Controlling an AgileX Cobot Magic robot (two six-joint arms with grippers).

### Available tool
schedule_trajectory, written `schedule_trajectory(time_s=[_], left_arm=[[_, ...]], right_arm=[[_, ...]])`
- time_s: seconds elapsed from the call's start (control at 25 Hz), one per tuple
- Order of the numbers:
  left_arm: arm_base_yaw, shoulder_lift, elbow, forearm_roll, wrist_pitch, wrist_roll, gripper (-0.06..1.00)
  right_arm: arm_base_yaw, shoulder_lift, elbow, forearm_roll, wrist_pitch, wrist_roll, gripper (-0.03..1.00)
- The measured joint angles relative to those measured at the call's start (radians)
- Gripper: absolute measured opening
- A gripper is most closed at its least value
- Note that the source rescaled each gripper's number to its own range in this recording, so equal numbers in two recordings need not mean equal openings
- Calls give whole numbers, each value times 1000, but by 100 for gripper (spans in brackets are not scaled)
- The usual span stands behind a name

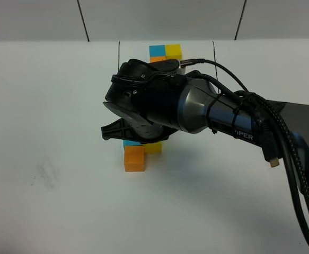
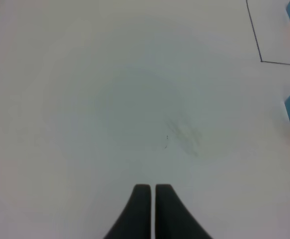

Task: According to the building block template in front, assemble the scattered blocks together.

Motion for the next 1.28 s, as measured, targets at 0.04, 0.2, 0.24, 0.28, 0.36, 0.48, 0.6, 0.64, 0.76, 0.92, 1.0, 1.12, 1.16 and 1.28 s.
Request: schedule_trajectory(time_s=[0.04, 0.2, 0.24, 0.28, 0.36, 0.48, 0.6, 0.64, 0.76, 0.92, 1.0, 1.12, 1.16, 1.28], left_arm=[[0, 0, 0, 0, 0, 0, 0], [0, 0, 0, 0, 0, 0, 0], [0, 0, 0, 0, 0, 0, 0], [0, 0, 0, 0, 0, 0, 0], [0, 0, 0, 0, 0, 0, 0], [0, 0, 0, 0, 0, 0, 0], [0, 0, 0, 0, 0, 0, 0], [0, 0, 0, 0, 0, 0, 0], [0, 0, 0, 0, 0, 0, 0], [0, 0, 0, 0, 0, 0, 0], [0, 0, 0, 0, 0, 0, 0], [0, 0, 0, 0, 0, 0, 0], [0, 0, 0, 0, 0, 0, 0], [0, 0, 0, 0, 0, 0, 0]], right_arm=[[-1, 0, 0, -38, -7, -37, 0], [-30, -15, 1, -123, -8, -224, 0], [-44, -22, 2, -130, -6, -262, 0], [-58, -30, 2, -137, -2, -294, 0], [-94, -41, 2, -144, 9, -352, 0], [-149, -50, 2, -148, 47, -445, 0], [-192, -56, 2, -151, 96, -527, 0], [-205, -60, 2, -151, 111, -543, 0], [-244, -72, 4, -151, 134, -581, 0], [-305, -111, 43, -152, 132, -618, 0], [-336, -146, 87, -152, 114, -631, 0], [-385, -211, 170, -152, 83, -645, 0], [-397, -230, 203, -150, 76, -647, 0], [-439, -303, 302, -150, 56, -649, 0]])
